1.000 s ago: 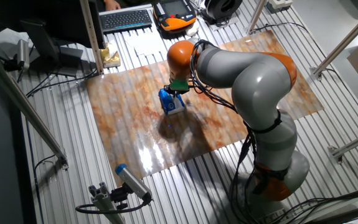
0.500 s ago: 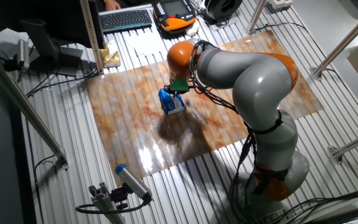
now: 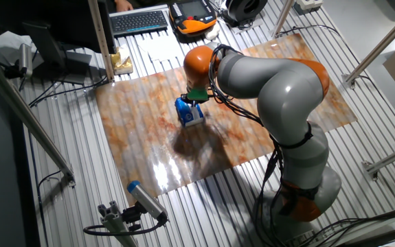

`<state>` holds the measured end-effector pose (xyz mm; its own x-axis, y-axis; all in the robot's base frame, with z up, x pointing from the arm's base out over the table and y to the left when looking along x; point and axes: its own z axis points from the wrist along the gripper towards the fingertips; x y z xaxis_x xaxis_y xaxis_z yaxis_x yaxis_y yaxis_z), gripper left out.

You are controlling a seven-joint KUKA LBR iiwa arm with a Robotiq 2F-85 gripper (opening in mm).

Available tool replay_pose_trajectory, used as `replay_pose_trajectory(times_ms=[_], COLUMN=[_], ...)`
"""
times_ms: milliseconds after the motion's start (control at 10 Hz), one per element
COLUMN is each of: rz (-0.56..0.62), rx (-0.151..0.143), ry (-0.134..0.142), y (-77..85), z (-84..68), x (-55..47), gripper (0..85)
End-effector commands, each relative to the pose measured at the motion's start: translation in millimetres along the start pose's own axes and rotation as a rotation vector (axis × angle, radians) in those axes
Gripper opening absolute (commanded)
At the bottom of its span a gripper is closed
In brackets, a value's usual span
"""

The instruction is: Pull out a napkin

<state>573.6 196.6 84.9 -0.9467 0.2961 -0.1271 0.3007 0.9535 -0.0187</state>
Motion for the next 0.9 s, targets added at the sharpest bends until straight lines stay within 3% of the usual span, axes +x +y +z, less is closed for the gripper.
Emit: replay_pose_trajectory(times_ms=[0, 400, 500, 600, 800], rz=[-0.003, -0.014, -0.014, -0.022, -0.022], rx=[0.0, 0.008, 0.005, -0.017, -0.002], ry=[0.0, 0.01, 0.011, 0.03, 0.028], y=[0.1, 0.4, 0.4, 0.3, 0.1], z=[-1.0, -0.9, -0.7, -0.9, -1.0], x=[0.2, 0.0, 0.0, 0.1, 0.2], gripper=[17.0, 17.0, 0.0, 0.0, 0.0])
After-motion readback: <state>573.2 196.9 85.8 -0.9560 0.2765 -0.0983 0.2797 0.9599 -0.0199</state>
